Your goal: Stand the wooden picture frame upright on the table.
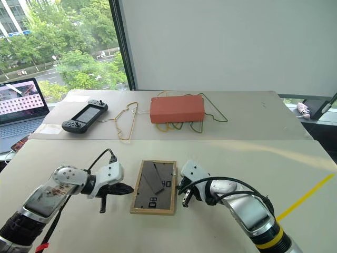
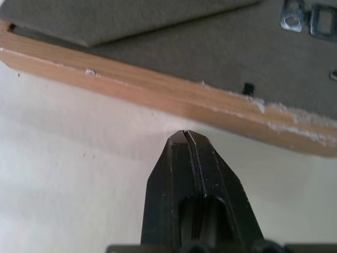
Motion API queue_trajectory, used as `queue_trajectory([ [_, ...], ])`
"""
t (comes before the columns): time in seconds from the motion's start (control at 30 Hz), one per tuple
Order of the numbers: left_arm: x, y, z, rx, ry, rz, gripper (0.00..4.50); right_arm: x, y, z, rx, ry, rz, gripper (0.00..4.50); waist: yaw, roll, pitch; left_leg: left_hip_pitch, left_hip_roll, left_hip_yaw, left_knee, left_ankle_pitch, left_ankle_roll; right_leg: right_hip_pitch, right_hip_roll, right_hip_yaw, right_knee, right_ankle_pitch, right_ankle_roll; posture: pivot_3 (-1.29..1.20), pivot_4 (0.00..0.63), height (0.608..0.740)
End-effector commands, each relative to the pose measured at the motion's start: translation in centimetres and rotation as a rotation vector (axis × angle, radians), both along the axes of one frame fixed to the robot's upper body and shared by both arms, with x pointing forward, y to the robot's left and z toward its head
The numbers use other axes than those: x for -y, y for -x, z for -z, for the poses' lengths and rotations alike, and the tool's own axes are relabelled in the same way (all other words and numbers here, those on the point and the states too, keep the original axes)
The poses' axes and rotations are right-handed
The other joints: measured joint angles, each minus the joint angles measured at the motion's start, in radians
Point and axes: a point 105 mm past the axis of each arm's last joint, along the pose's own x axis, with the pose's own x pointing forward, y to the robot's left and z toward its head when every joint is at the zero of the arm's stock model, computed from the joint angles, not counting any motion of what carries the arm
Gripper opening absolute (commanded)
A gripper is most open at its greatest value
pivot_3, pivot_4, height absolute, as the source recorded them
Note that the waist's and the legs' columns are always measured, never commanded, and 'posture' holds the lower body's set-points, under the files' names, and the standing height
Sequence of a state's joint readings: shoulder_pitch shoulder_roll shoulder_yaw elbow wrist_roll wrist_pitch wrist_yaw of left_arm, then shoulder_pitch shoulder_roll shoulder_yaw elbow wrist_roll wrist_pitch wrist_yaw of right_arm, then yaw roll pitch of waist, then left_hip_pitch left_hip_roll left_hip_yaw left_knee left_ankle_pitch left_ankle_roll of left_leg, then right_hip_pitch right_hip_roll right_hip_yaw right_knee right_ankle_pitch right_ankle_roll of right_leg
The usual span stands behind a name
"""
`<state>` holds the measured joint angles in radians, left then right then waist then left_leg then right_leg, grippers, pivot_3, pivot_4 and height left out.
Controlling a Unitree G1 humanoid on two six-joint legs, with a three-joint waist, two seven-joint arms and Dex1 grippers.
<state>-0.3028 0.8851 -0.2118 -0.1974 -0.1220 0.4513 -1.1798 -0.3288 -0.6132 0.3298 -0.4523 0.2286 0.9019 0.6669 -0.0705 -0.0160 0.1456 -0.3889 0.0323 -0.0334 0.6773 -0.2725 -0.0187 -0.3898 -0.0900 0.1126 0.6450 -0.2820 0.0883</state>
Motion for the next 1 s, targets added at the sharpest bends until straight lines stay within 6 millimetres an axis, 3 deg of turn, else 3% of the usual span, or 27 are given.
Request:
queue_trajectory([
  [0.03,-2.6,0.0,-1.0,0.057,-0.07,-0.028,0.01,1.6,0.0,-0.2,0.009,0.011,0.047,0.0,0.001,0.0,0.0,0.0,0.0,0.0,0.0,0.0,0.0,0.0,0.0,0.0,-0.001,0.0,0.0,0.0,0.15,0.74],
  [0.2,-1.7,-2.3,-5.3,0.459,0.02,-0.012,0.01,1.5,1.2,-1.0,0.052,-0.038,-0.014,0.0,0.019,-0.003,0.002,-0.002,0.0,0.0,0.0,0.0,0.0,0.0,-0.001,-0.002,-0.003,-0.001,-0.001,0.0,0.15,0.74],
  [0.33,0.2,-0.3,-5.6,0.81,0.014,0.293,1.13,0.7,3.2,-1.0,-0.041,-0.108,-0.121,0.0,0.027,-0.004,0.002,-0.003,0.001,0.0,0.0,-0.001,0.001,-0.001,-0.002,-0.005,-0.003,0.0,-0.002,0.0,0.15,0.74],
  [0.4,0.4,0.4,-4.4,1.028,-0.091,0.505,1.9,0.9,3.1,-0.4,-0.088,-0.099,-0.117,0.0,0.027,-0.004,0.002,-0.004,0.001,0.0,-0.001,-0.001,0.001,-0.003,-0.003,-0.006,-0.003,0.0,-0.003,0.0,0.15,0.74],
  [0.63,-1.1,0.1,-1.0,1.151,-0.089,0.661,4.41,1.1,1.9,0.0,-0.125,-0.053,-0.101,0.0,0.03,-0.004,0.002,-0.002,0.001,0.001,-0.001,0.0,0.0,0.0,-0.002,-0.008,-0.011,0.001,-0.005,0.0,0.15,0.74],
  [0.87,0.5,1.3,0.4,1.156,0.05,0.749,4.41,0.5,1.7,0.4,-0.146,-0.032,-0.097,0.0,0.03,-0.004,0.002,-0.002,0.001,0.0,-0.001,-0.001,0.001,-0.001,-0.005,-0.017,-0.002,0.001,-0.005,0.0,0.15,0.74],
  [1.0,1.7,1.7,1.1,1.137,0.1,0.817,4.41,-1.3,1.8,0.3,-0.152,-0.047,-0.131,0.0,0.025,-0.003,0.002,0.0,0.001,0.0,-0.001,-0.001,0.001,0.0,-0.005,-0.018,-0.001,0.001,-0.005,0.0,0.15,0.74],
])
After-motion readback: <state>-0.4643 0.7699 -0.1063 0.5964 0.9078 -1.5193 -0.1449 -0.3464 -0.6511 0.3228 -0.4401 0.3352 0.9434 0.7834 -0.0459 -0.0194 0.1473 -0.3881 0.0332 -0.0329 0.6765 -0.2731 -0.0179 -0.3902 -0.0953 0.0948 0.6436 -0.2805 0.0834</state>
